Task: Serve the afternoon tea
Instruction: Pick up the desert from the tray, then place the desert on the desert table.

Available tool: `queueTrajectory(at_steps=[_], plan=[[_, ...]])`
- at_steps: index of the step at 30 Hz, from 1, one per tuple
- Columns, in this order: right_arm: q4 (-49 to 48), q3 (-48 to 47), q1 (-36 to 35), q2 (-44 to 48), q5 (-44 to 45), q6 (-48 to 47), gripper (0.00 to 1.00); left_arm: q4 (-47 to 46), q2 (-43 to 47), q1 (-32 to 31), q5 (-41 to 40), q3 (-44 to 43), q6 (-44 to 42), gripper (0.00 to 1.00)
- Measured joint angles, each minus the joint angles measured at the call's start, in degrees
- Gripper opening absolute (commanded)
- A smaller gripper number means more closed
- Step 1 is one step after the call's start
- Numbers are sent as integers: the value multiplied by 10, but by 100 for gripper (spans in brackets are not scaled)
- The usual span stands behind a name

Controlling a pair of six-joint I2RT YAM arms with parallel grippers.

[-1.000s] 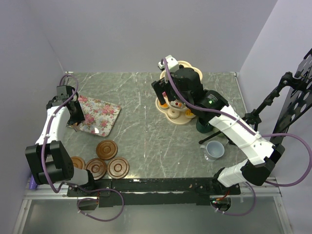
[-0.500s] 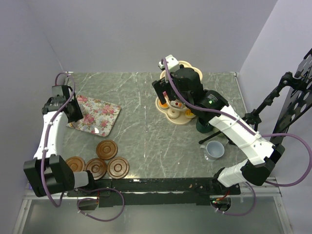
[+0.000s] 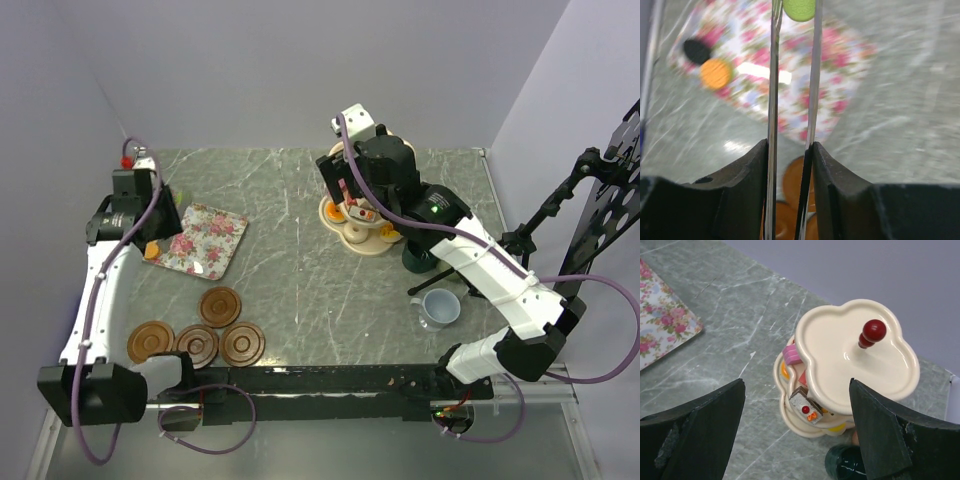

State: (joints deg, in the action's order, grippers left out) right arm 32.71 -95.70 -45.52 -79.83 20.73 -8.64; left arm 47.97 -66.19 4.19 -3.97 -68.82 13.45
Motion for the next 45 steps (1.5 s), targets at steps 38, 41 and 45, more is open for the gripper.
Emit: queueTrajectory(at_steps=[38, 41, 45], plan=[[-108, 40, 0, 91, 48, 31, 92, -117, -204, -479, -51, -268, 111, 50], [-108, 40, 0, 91, 44, 32, 92, -117, -204, -480, -52, -268, 111, 52], [-108, 42, 0, 91, 40, 33, 92, -117, -204, -479, -54, -268, 111, 51]])
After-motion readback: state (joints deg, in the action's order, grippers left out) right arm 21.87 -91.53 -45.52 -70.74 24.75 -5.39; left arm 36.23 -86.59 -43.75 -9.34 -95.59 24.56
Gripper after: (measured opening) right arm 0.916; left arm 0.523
